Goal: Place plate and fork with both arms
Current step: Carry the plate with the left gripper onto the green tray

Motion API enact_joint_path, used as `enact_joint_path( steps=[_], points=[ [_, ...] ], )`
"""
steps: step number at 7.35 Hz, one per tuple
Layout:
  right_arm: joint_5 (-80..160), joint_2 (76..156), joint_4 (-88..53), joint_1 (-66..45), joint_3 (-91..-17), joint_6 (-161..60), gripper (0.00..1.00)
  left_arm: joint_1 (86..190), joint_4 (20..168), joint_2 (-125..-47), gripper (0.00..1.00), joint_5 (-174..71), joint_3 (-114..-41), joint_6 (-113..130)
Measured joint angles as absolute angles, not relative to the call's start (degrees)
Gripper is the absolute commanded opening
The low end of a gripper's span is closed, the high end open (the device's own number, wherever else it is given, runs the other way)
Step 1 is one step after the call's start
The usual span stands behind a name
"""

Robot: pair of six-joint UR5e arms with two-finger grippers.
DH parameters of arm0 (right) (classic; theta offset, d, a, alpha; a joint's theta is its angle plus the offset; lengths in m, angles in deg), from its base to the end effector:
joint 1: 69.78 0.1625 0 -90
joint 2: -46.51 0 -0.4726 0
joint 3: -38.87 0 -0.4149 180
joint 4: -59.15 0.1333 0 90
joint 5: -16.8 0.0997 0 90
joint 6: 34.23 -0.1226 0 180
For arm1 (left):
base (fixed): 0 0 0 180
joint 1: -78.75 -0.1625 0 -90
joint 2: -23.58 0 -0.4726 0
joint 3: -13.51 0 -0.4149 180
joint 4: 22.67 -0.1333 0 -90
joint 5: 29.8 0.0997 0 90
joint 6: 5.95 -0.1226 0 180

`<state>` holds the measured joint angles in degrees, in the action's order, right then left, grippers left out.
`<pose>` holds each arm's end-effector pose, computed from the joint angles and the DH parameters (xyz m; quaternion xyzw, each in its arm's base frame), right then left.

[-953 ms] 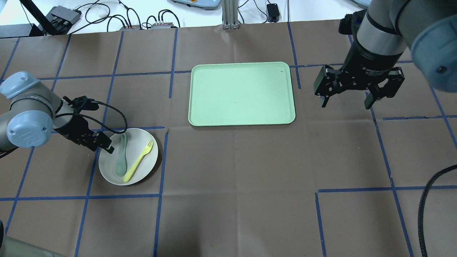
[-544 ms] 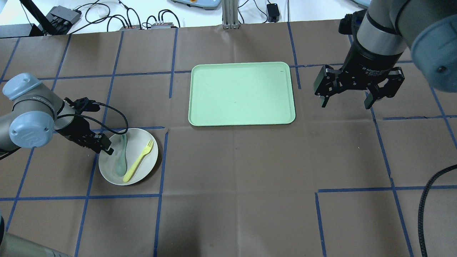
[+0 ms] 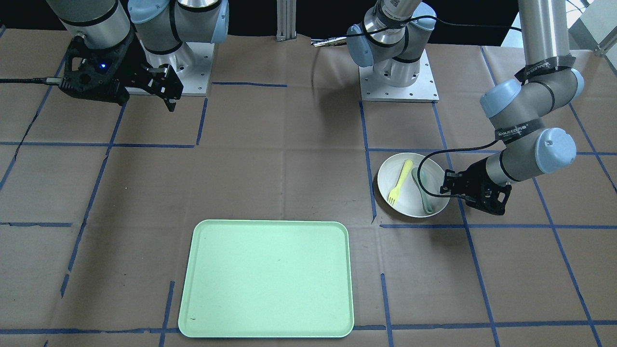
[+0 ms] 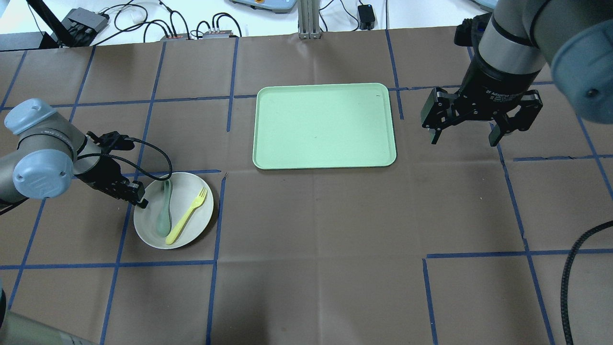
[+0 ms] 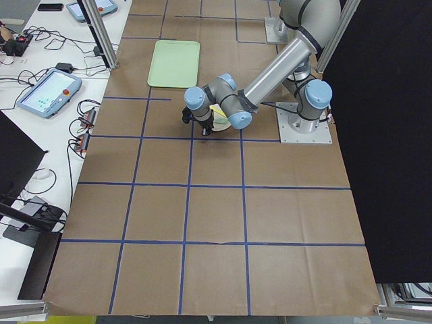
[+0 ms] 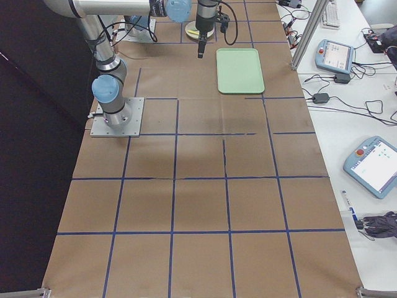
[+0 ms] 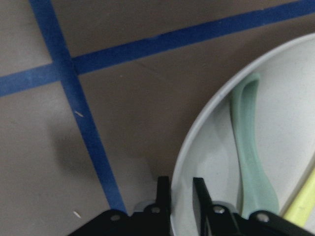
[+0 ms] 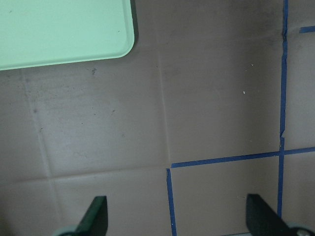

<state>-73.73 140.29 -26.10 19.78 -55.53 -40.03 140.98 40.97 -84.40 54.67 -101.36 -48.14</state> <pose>0.1285 -0.4725 0.4982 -0.0542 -0.9974 -0.0466 0.0068 0.1097 -0.5198 0.1845 -0.1172 -0.9816 -0.0900 0.1212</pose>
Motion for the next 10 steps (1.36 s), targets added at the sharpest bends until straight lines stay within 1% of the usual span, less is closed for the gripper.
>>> enact_joint_path(
  steps=[3, 5, 10],
  points=[
    [-73.73, 140.29, -26.1, 19.78, -55.53, -40.03, 1.0, 140.99, 40.99, -84.23, 0.04, 54.58, -101.18, -48.01],
    [-73.73, 140.29, -26.1, 19.78, -55.56, -40.03, 1.0, 141.04, 41.16, -83.67, 0.0, 53.79, -100.79, -47.7],
    [-73.73, 140.29, -26.1, 19.78, -55.53, -40.03, 1.0, 142.68, 43.1, -80.37, 0.0, 47.47, -100.12, -42.42]
  ],
)
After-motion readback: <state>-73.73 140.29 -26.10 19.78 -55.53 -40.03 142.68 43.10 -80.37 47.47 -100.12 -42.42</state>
